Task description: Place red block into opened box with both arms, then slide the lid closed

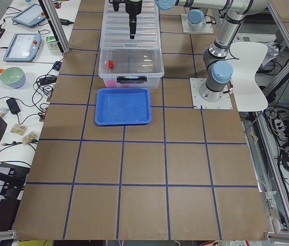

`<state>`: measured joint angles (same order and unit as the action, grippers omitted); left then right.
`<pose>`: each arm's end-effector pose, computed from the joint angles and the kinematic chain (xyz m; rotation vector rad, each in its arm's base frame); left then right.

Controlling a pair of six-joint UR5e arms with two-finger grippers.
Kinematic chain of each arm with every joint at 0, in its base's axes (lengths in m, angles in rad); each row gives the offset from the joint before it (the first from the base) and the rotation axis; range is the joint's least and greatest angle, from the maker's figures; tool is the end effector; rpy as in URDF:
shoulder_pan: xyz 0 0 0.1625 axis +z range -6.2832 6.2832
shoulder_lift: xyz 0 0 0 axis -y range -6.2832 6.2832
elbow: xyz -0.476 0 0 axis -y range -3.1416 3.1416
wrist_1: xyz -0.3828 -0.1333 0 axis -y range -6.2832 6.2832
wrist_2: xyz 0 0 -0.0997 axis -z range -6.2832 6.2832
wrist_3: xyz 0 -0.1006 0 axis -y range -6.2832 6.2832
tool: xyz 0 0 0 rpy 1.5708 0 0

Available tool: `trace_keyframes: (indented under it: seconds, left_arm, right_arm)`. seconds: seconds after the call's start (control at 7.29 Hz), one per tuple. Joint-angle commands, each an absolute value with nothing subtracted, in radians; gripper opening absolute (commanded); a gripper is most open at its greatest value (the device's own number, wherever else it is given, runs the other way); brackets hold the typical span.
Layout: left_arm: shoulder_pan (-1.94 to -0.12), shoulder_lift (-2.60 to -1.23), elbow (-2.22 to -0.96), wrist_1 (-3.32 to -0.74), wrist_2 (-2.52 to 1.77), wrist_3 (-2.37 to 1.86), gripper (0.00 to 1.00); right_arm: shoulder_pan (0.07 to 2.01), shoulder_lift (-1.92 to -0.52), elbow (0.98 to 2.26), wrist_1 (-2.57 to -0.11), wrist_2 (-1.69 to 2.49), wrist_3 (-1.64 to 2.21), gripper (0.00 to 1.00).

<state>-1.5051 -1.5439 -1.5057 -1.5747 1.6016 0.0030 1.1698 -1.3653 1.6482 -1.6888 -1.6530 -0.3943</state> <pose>-0.0986 -0.4841 0.5821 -0.0994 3.1033 -0.1351 -0.0982 -0.5520 0.4064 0.0002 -3.1166 -0.2871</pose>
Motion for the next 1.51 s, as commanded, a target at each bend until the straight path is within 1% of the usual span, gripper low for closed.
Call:
trace_keyframes:
  seconds: [0.0,1.1,1.37]
  left_arm:
    - [-1.509,-1.537,-1.516,-1.580,1.603,-0.006,1.00]
    - [-1.509,-1.537,-1.516,-1.603,1.598,-0.008,1.00]
    - [-1.509,-1.540,-1.516,-1.605,1.598,-0.008,1.00]
  right_arm:
    - [1.170,-1.368,1.675,-1.700,-1.652,-0.396,1.00]
    - [1.216,-1.384,1.704,-1.684,-1.637,-0.353,1.00]
    - [1.282,-1.384,1.704,-1.684,-1.637,-0.266,1.00]
